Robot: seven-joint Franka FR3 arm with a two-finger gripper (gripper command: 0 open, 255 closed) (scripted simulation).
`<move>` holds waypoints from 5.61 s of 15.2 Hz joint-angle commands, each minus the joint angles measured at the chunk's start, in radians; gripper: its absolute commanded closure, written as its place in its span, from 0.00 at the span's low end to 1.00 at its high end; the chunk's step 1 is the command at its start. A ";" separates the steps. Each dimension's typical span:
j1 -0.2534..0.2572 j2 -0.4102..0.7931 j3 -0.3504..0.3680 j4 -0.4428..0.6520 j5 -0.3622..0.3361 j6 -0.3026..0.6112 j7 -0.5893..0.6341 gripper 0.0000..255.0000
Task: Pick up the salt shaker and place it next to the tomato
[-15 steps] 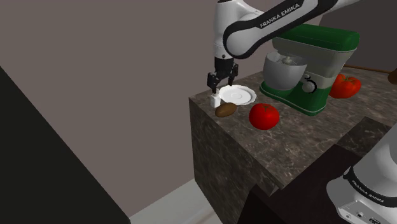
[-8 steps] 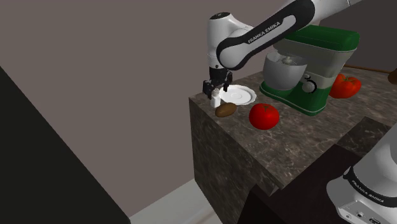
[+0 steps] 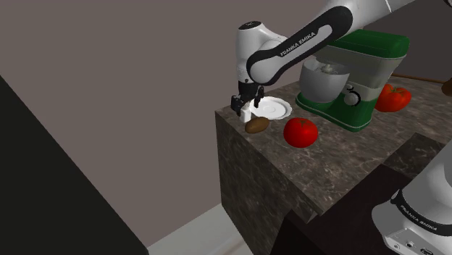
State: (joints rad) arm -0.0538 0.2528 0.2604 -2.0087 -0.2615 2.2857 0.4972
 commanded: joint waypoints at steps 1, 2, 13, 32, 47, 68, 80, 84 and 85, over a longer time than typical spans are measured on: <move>0.000 0.000 0.000 0.000 0.000 0.000 0.000 0.00; 0.000 0.000 0.000 0.000 0.000 0.000 0.000 0.00; -0.001 -0.007 0.001 0.004 0.004 -0.011 -0.004 1.00; -0.009 -0.116 0.017 0.129 0.069 -0.234 -0.069 1.00; -0.007 -0.151 0.021 0.287 0.093 -0.424 -0.103 1.00; -0.185 -0.644 -0.240 -0.251 0.161 -0.320 -0.551 1.00; -0.299 -0.771 -0.455 -0.353 0.085 -0.314 -0.835 1.00; -0.337 -0.778 -0.533 -0.350 0.057 -0.311 -0.934 1.00; -0.346 -0.777 -0.553 -0.346 0.051 -0.310 -0.959 1.00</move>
State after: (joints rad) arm -0.3908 -0.5205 -0.2750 -2.3558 -0.2040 1.9770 -0.4376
